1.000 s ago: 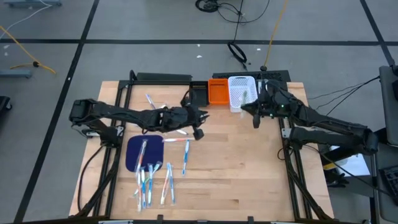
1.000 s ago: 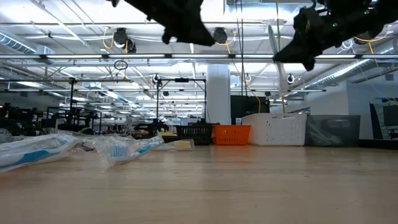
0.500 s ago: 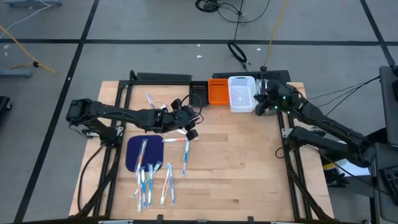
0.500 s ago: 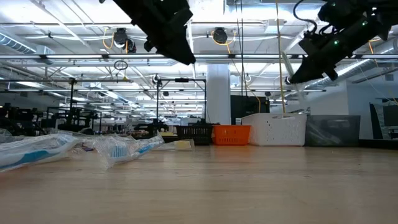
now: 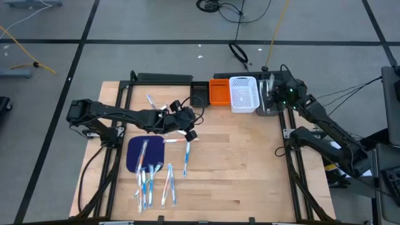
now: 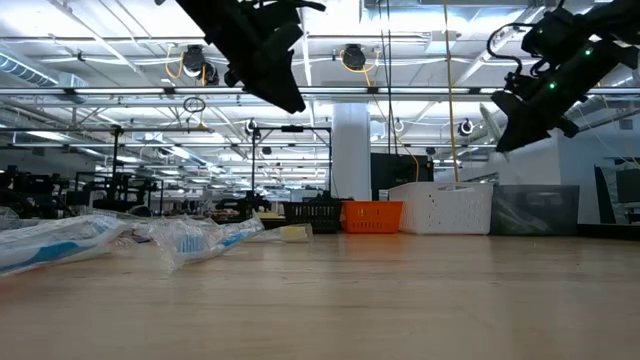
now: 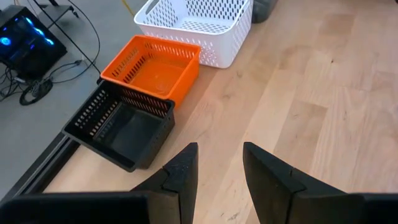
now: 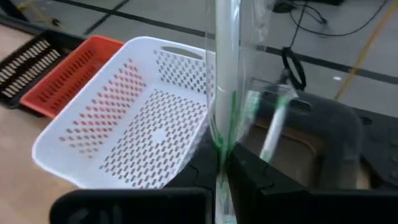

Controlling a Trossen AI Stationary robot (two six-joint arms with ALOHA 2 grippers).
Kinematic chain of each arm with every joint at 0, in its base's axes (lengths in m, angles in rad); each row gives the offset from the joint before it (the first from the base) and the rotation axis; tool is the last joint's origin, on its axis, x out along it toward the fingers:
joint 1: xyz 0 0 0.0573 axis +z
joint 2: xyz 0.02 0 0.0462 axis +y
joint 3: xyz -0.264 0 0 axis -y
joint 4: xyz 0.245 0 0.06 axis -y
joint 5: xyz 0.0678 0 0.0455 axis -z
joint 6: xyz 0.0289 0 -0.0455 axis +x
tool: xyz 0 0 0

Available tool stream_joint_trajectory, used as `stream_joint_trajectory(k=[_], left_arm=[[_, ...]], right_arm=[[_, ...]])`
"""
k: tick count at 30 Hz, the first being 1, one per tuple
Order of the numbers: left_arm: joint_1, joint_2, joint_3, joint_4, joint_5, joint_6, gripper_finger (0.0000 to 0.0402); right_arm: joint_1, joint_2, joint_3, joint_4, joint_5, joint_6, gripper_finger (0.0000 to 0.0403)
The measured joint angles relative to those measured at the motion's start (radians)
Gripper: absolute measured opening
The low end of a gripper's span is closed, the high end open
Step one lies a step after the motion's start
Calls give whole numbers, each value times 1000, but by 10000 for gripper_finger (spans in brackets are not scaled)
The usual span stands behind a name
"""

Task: Pick & Place Toothbrushes
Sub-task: Put the green toothbrush into the gray bin

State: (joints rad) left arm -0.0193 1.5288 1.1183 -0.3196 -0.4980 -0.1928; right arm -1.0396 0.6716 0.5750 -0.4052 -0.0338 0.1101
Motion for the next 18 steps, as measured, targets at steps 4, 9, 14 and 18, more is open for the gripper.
stream_joint_trajectory(k=[4,9,14,18], left_arm=[[0,0,0,0,0,0,129],[-5,0,0,-1,0,0,129],[-9,0,0,-1,1,1,129],[-9,0,0,-1,1,0,129]], right_arm=[[1,0,0,-1,-20,-3,10],[0,15,0,-55,-18,-23,10],[0,30,0,-57,-15,-29,10],[0,29,-20,-35,-15,-33,10]])
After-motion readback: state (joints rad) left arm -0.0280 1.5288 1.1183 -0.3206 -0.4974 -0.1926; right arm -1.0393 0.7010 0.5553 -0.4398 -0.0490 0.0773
